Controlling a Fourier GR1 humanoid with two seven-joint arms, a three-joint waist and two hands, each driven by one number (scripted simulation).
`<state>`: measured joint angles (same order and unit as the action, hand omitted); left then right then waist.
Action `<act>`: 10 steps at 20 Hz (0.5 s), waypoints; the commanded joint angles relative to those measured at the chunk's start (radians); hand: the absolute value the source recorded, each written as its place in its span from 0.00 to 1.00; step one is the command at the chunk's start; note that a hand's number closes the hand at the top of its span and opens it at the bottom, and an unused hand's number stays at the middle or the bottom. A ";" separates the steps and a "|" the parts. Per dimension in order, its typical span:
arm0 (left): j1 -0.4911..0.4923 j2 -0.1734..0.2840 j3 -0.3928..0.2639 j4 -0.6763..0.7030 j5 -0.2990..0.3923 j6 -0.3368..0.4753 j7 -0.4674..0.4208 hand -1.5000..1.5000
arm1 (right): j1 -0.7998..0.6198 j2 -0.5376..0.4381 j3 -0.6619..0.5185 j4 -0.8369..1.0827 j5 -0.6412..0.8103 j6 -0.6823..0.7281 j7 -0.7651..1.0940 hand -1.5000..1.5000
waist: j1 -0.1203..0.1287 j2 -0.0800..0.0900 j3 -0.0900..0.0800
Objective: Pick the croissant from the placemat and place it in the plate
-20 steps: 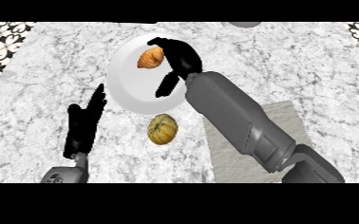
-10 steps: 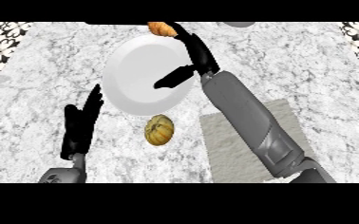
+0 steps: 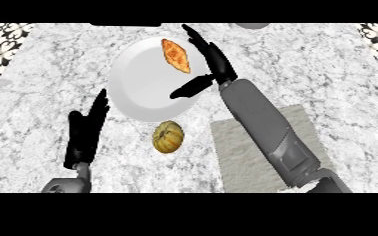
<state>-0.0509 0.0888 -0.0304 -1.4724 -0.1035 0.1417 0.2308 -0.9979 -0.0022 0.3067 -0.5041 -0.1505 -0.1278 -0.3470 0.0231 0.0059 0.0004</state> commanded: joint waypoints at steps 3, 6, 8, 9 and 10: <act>-0.029 0.020 0.042 0.042 0.017 -0.022 -0.026 0.50 | 0.068 0.002 0.047 -0.014 0.005 -0.002 -0.050 0.00 | -0.009 -0.003 0.000; -0.021 -0.033 -0.001 0.078 -0.025 0.021 -0.025 0.50 | -0.033 0.002 0.026 0.041 -0.001 -0.029 0.024 0.00 | -0.007 -0.002 0.000; 0.010 -0.004 0.006 -0.030 -0.007 -0.002 0.031 0.50 | -0.009 0.002 0.028 0.071 0.020 -0.065 -0.002 0.00 | -0.006 -0.003 0.000; 0.041 -0.007 -0.006 -0.035 -0.007 -0.014 0.004 0.50 | 0.007 0.002 0.088 0.046 -0.016 -0.092 0.007 0.00 | 0.003 -0.002 0.000; 0.025 0.011 0.037 0.010 0.026 -0.031 -0.024 0.50 | 0.032 0.002 0.107 0.072 0.004 -0.118 -0.041 0.00 | 0.006 0.000 0.000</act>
<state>-0.0413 0.0863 -0.0193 -1.4705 -0.1022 0.1310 0.2278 -0.9934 -0.0003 0.3727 -0.4620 -0.1576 -0.1994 -0.3554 0.0245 0.0045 0.0001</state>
